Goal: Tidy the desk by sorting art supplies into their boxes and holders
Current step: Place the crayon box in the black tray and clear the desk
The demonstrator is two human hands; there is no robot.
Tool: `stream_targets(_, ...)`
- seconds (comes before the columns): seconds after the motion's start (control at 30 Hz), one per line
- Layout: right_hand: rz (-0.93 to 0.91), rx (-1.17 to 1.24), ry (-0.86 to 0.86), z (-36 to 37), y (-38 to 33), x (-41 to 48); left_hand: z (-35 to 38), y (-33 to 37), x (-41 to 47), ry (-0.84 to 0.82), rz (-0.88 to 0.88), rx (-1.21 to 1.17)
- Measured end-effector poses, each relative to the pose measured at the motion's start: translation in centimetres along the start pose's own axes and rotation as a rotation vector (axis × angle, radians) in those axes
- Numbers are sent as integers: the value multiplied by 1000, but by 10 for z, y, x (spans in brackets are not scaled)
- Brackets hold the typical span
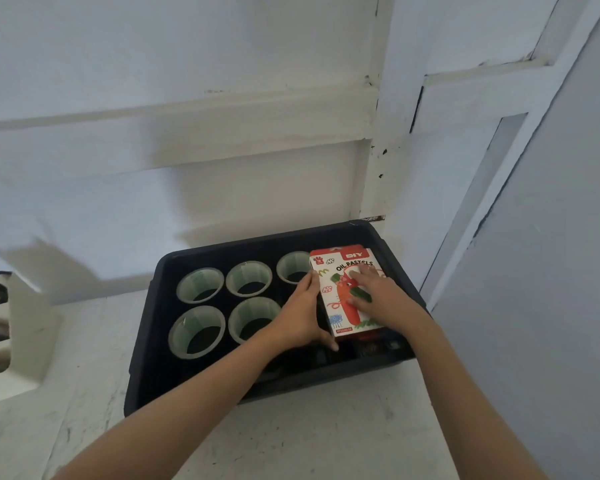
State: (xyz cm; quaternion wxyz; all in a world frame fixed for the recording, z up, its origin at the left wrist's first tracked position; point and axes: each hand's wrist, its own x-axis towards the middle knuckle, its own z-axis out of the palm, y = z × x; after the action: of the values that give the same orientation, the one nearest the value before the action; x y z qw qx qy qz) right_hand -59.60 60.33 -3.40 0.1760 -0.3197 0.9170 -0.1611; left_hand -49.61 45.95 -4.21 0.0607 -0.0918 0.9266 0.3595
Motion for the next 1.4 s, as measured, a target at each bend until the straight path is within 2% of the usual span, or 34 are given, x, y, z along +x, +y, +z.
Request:
stream_targets(0.13, -15, 39, 31, 1, 0, 12, -6, 4, 10, 63, -16, 78)
stream_targets(0.57, 2, 123, 193, 16, 5, 18, -2, -1, 4, -11, -77, -63)
stream_targets(0.7, -59, 87, 273, 11, 4, 13, -9, 2, -11, 35, -60, -143)
stream_targets(0.8, -226, 118, 373, 6, 1, 4, -22, -2, -38, 122, -52, -227)
stream_targets(1.0, -240, -58, 348, 5, -32, -25, -58, -55, -119, 426, -98, -369)
stream_targets(1.1, -388, 34, 437, 32, -80, -55, -73, -81, -177, 593, -174, -501)
stream_targets(1.23, -620, 207, 437, 106, -166, -86, -88, -121, -264, 776, -279, -598)
stream_targets(1.3, -656, 231, 469, 147, -213, -97, -93, -148, -300, 817, -344, -617)
stream_targets(1.4, -609, 271, 633, 191, -278, -110, -108, -194, -361, 914, -422, -608)
